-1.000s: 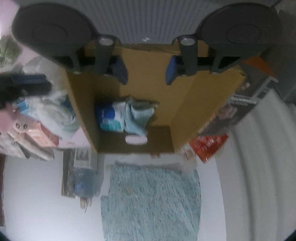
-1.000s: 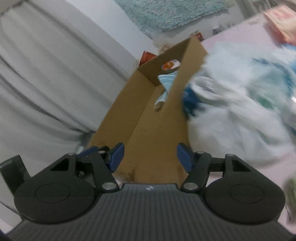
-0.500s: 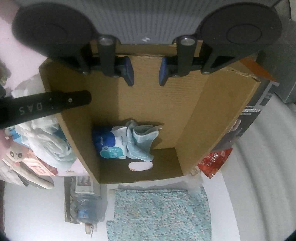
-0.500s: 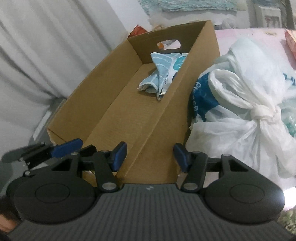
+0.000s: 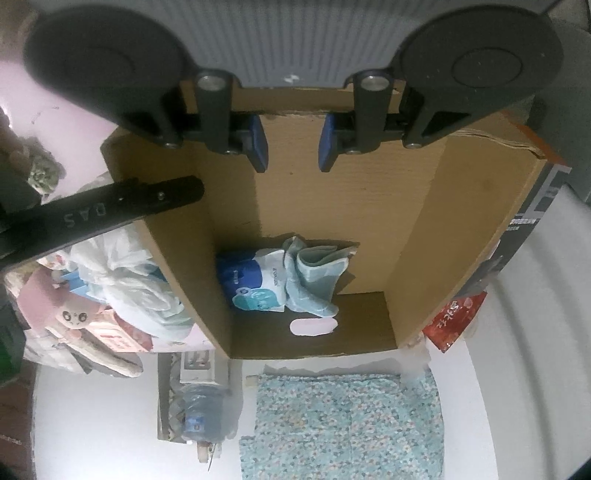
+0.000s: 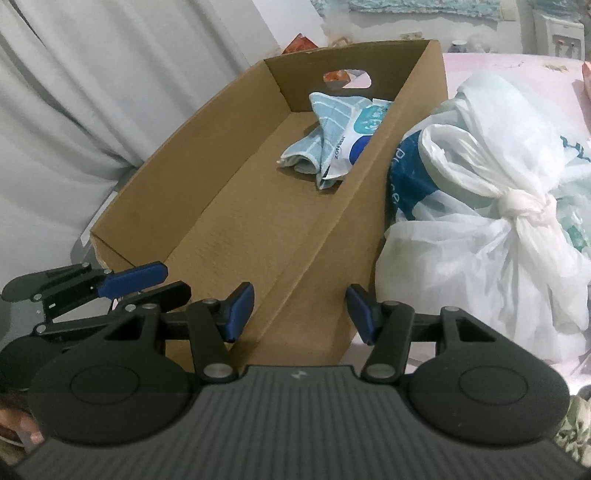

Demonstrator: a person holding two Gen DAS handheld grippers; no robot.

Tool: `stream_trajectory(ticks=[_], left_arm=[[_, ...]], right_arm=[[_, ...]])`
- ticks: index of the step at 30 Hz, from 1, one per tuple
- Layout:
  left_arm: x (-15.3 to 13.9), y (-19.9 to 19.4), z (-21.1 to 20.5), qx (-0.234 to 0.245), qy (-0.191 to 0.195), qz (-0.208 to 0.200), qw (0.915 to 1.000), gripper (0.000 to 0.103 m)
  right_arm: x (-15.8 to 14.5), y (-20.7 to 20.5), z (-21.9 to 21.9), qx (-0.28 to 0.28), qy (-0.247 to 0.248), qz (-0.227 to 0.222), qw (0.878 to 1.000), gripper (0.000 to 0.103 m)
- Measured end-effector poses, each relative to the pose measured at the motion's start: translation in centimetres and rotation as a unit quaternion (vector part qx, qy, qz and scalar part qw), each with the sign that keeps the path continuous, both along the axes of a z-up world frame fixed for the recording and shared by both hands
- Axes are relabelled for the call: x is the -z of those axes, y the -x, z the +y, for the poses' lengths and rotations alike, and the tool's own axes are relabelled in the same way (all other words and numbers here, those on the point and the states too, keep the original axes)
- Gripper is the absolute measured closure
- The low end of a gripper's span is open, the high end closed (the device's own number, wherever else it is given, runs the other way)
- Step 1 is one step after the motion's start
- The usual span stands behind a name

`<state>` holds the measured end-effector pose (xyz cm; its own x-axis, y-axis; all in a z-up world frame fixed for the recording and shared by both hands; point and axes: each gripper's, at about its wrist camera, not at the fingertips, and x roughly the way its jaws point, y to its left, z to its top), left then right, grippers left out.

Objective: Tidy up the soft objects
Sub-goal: 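Withdraw both grippers from the box toward the items on the bed, then reach both grippers toward the pink knitted sponge on the bed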

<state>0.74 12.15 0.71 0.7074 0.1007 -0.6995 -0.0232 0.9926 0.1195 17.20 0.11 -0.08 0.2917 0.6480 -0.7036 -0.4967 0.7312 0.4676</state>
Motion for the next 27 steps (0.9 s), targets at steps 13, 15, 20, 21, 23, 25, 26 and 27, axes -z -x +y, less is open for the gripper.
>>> stream_trajectory(ticks=[13, 15, 20, 21, 23, 25, 26, 27], left_arm=[[0.0, 0.1, 0.7, 0.001, 0.051, -0.033, 0.9982, 0.047], [-0.5, 0.5, 0.7, -0.001, 0.06, -0.046, 0.9972, 0.045], [-2.7, 2.5, 0.3, 0.001, 0.068, -0.114, 0.9912, 0.025], [-3.1, 2.8, 0.0, 0.006, 0.069, -0.125, 0.9897, 0.019], [-3.9, 3.5, -0.7, 0.021, 0.077, -0.146, 0.986, 0.013], [-4.5, 4.0, -1.7, 0.046, 0.093, -0.16, 0.9816, 0.011], [-4.7, 4.2, -2.3, 0.062, 0.1, -0.164, 0.9794, 0.009], [-4.9, 4.3, -3.1, 0.078, 0.106, -0.166, 0.9772, 0.008]], right_arm=[[-0.5, 0.2, -1.2, 0.013, -0.046, 0.003, 0.999, 0.041], [-0.7, 0.4, -1.5, 0.017, -0.051, 0.002, 0.999, 0.041], [-1.9, 1.9, -4.5, 0.039, -0.106, -0.014, 0.994, 0.036], [-2.2, 2.4, -5.6, 0.046, -0.123, -0.018, 0.991, 0.034], [-2.8, 3.3, -7.6, 0.06, -0.15, -0.025, 0.987, 0.031], [-3.2, 4.7, -10.0, 0.078, -0.171, -0.037, 0.981, 0.028], [-3.3, 5.5, -11.3, 0.088, -0.179, -0.044, 0.979, 0.027], [-3.3, 6.3, -12.5, 0.099, -0.184, -0.05, 0.977, 0.025]])
